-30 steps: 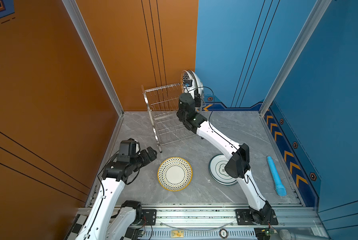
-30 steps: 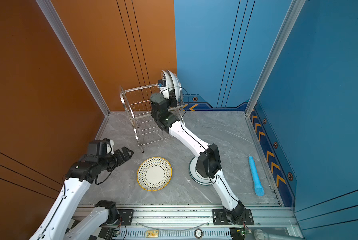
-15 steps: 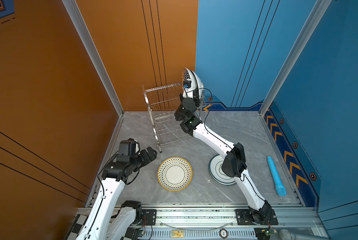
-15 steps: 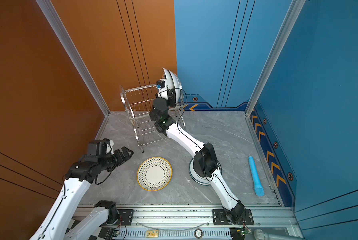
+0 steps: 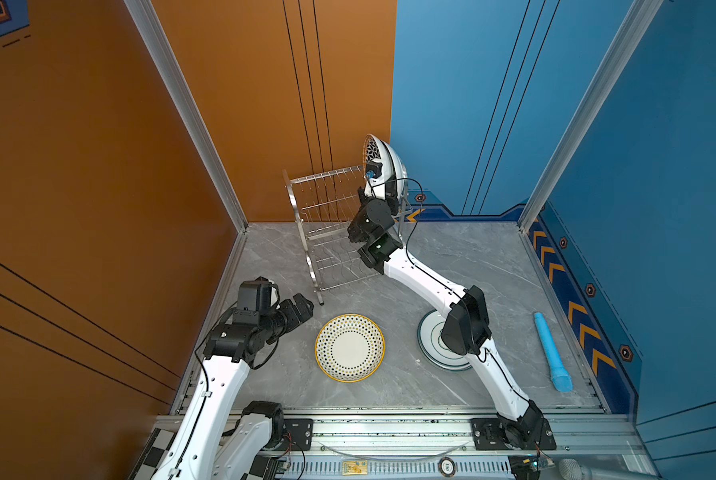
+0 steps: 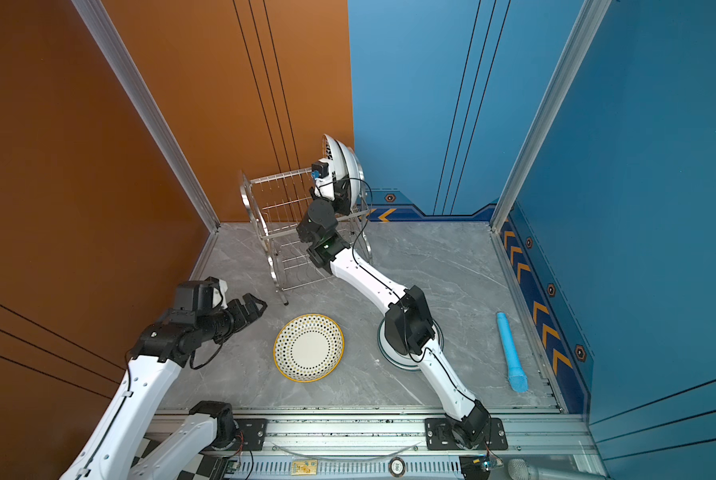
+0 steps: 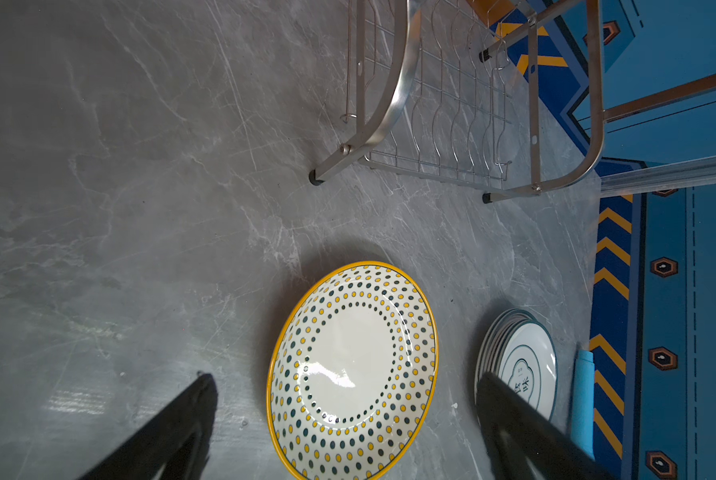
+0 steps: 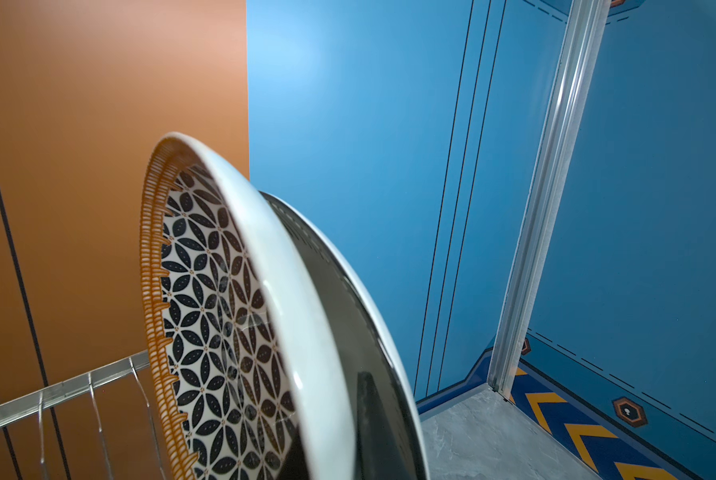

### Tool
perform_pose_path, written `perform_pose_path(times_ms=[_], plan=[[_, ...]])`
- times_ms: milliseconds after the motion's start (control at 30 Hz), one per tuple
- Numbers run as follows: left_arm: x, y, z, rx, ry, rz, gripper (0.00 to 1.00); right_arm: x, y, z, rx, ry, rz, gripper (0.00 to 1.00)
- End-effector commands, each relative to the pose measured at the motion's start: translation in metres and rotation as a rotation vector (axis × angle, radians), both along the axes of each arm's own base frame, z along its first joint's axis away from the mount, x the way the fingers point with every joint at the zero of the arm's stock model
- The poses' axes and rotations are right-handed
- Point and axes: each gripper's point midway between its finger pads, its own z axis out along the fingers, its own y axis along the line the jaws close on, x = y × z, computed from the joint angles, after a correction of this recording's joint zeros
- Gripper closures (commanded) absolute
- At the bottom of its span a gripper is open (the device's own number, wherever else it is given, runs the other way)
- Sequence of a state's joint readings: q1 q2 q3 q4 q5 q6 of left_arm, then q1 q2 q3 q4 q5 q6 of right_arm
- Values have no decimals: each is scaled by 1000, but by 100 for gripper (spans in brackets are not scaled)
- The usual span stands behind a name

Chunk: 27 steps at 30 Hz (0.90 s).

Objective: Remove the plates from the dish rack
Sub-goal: 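Lift the black-patterned plate up out of the rack with the right gripper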

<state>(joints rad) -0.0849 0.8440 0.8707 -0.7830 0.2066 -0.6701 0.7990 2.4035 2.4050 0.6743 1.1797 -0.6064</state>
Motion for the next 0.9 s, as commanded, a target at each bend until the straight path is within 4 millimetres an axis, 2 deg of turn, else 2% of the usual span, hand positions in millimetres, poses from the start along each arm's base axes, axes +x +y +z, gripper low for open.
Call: perform_pose_path(times_ms=[0,367,700,867], plan=[[-6,2,-5,-4,21,6,2,-26,-13,62,132,-181,64,100],[-9,2,-6,-13,20,14,2,-38,-16,79,134,-223,70,100],[-10,3,-10,-11,26,17,2,-43,-1,86,196,-213,186,100],[-11,3,-10,-9,26,17,2,-44,-5,89,242,-218,222,100]])
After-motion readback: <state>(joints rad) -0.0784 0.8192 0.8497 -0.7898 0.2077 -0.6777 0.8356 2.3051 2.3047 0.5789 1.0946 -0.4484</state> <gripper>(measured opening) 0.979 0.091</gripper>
